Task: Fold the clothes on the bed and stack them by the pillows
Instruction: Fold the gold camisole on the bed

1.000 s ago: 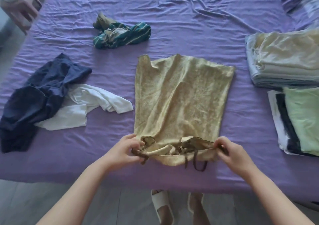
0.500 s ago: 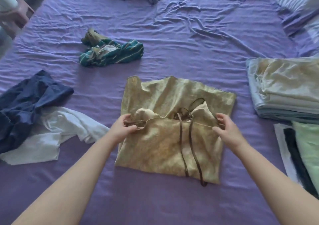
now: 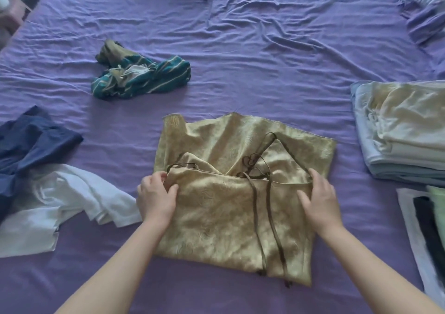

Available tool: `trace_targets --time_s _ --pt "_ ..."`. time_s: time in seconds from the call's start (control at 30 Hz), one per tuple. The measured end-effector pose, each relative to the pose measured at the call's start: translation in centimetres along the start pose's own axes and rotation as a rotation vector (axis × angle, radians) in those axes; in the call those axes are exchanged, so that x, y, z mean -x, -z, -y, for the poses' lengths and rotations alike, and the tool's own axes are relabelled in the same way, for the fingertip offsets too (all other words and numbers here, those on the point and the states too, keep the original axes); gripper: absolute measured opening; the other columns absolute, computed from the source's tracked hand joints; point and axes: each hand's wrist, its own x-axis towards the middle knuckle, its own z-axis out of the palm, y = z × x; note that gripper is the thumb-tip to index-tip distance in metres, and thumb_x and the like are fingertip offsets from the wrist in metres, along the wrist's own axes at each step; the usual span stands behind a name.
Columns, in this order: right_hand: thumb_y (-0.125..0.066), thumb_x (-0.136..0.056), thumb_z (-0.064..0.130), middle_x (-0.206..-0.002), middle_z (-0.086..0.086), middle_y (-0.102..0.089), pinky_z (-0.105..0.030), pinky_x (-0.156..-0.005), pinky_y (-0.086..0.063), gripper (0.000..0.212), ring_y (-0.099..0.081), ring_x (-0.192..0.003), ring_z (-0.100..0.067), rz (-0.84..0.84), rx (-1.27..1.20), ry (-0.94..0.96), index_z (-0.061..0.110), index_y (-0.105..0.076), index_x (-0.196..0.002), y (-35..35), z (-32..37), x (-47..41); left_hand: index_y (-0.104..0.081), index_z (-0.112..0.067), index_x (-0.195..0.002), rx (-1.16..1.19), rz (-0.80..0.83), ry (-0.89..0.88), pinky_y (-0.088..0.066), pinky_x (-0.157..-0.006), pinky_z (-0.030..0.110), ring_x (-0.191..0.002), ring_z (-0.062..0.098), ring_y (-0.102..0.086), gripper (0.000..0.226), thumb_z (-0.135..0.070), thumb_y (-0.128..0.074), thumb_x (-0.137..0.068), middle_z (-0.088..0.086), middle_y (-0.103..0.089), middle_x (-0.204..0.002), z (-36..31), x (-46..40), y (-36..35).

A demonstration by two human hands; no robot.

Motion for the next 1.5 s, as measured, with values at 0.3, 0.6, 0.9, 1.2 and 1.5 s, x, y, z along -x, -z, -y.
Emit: trace_targets --time_s 0.3,0.6,0.9,1.2,1.5 --pt "-0.084 -0.058 0.008 -0.084 0.000 -0.067 -0.033 -0.066 -0.055 0.024 -0.065 -0.080 -0.024 0.255 0.051 0.641 0.019 -0.072 -0.076 -3.0 1.1 9.1 -0.071 -0.030 -0.084 -0.117 0.528 -0.665 -0.035 -0.090 0.029 -0.111 0.016 -0.046 0.017 -0.042 -0.074 -0.073 -0.010 -0.059 -0.100 0.9 9.8 -2.1" --pt "-0.069 -0.055 0.044 -0.112 0.001 -0.057 -0.032 -0.094 -0.038 0.066 -0.048 -0.108 -0.018 0.327 0.232 0.599 0.027 -0.055 -0.117 -4.7 -1.6 14.6 -0.068 -0.024 -0.087 -0.222 0.374 -0.796 -0.053 -0.073 0.034 -0.098 0.018 -0.042 0.051 -0.034 -0.086 -0.041 0.001 -0.061 -0.095 3.6 10.4 -1.3" --pt "-0.090 -0.050 0.005 -0.066 0.005 -0.064 -0.024 -0.055 -0.046 0.031 -0.060 -0.055 -0.020 0.162 0.269 0.633 0.021 -0.072 -0.070 -2.4 -3.3 14.6 -0.062 -0.015 -0.057 -0.427 0.317 -0.917 -0.043 -0.038 0.024 -0.052 0.022 -0.057 0.044 0.006 -0.088 -0.028 -0.001 -0.055 -0.056 6.5 10.0 1.0" --pt "-0.045 -0.095 0.029 -0.115 0.005 -0.059 -0.028 -0.090 -0.037 0.025 -0.049 -0.111 -0.016 0.858 0.555 0.430 0.032 -0.064 -0.111 1.7 -4.5 18.7 -0.065 -0.017 -0.109 -0.692 1.011 -0.797 -0.040 -0.087 0.035 -0.110 0.025 -0.051 0.026 -0.014 -0.048 -0.090 0.007 -0.061 -0.114 8.8 17.1 2.9" --pt "-0.053 -0.092 0.016 -0.101 0.005 -0.057 -0.021 -0.079 -0.038 0.018 -0.059 -0.098 -0.018 0.562 0.296 0.280 0.021 -0.065 -0.105 4.4 -2.4 16.8 -0.049 -0.018 -0.083 -0.399 0.866 -0.608 -0.035 -0.072 0.028 -0.089 0.020 -0.052 0.016 -0.030 -0.049 -0.093 -0.007 -0.039 -0.082 8.7 15.0 7.0"
